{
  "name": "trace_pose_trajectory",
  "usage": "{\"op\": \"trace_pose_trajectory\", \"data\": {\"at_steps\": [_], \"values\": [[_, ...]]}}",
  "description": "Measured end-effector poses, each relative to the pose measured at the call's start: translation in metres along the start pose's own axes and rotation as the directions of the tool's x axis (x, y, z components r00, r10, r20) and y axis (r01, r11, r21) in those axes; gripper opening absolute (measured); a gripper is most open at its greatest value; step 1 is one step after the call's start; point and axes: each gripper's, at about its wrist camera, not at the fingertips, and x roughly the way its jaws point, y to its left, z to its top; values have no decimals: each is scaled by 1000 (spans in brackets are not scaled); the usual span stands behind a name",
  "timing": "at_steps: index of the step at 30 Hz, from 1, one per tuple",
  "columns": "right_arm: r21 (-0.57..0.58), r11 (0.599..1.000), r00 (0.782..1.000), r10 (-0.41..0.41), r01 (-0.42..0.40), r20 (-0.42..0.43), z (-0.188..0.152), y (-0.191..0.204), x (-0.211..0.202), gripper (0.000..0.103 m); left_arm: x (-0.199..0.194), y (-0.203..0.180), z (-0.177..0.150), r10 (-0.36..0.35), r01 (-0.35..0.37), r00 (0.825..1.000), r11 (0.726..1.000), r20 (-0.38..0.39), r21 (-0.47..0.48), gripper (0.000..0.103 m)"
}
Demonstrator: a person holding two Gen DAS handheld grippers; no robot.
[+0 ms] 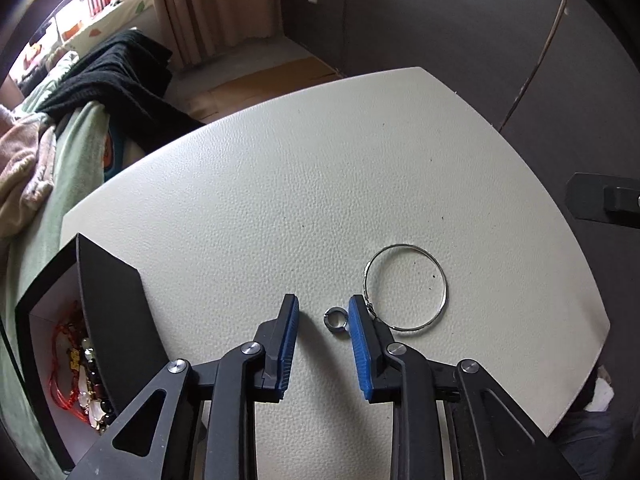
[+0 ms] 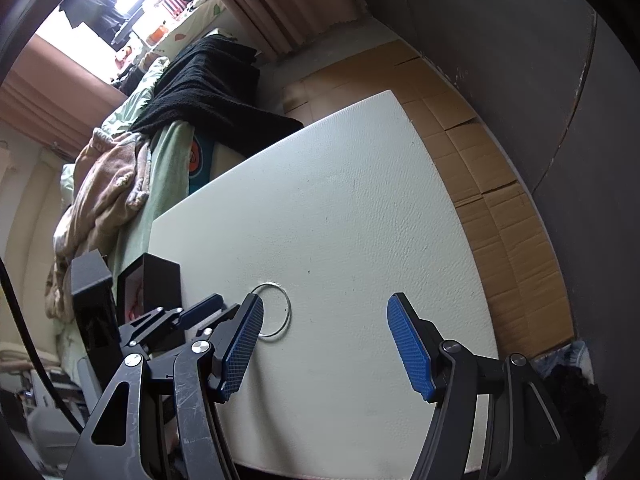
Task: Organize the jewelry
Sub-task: 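Lower the left tool onto the small silver ring and close it, then carry the small silver ring into the black box and open the left tool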
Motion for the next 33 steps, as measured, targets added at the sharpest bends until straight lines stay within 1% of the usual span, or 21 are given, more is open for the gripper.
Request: {"op": "trace_pose_trajectory", "data": {"at_steps": [1, 2, 3, 4, 5, 8, 10, 16, 33], "values": [[-2, 1000, 1000, -1, 1, -1, 0, 1, 1, 65, -1, 1, -1, 5, -5, 1000, 1000, 4, -2, 22], [-6, 1000, 1000, -6, 6, -1, -1, 3, 2, 65, -1, 2, -1, 8, -8, 1000, 1000, 5, -4, 12], [-13, 1000, 1000, -13, 13, -3, -1, 6, 4, 65, -1, 5, -1, 1, -1, 1000, 1000, 4, -14, 11], [-22, 1000, 1000, -20, 19, -5, -1, 8, 7, 65, -2, 10, -1, -24, 24, 1000, 999, 1, -34, 11], [-27, 999, 1000, -22, 22, -7, -1, 9, 7, 65, -3, 12, 0, -33, 33, 999, 998, 0, -45, 11], [-46, 998, 999, -35, 35, -13, -1, 14, 13, 65, -13, 21, 2, -28, 30, 999, 997, 28, -66, 11], [-55, 997, 999, -45, 44, -17, -1, 17, 16, 65, -22, 28, 2, -44, 48, 998, 995, 47, -87, 11], [-82, 994, 997, -69, 67, -29, -3, 28, 25, 65, -45, 45, 2, -44, 55, 994, 992, 100, -116, 11], [-147, 983, 988, -126, 113, -85, -3, 56, 62, 65, -78, 86, -9, -49, 81, 984, 979, 169, -188, 11]]}}
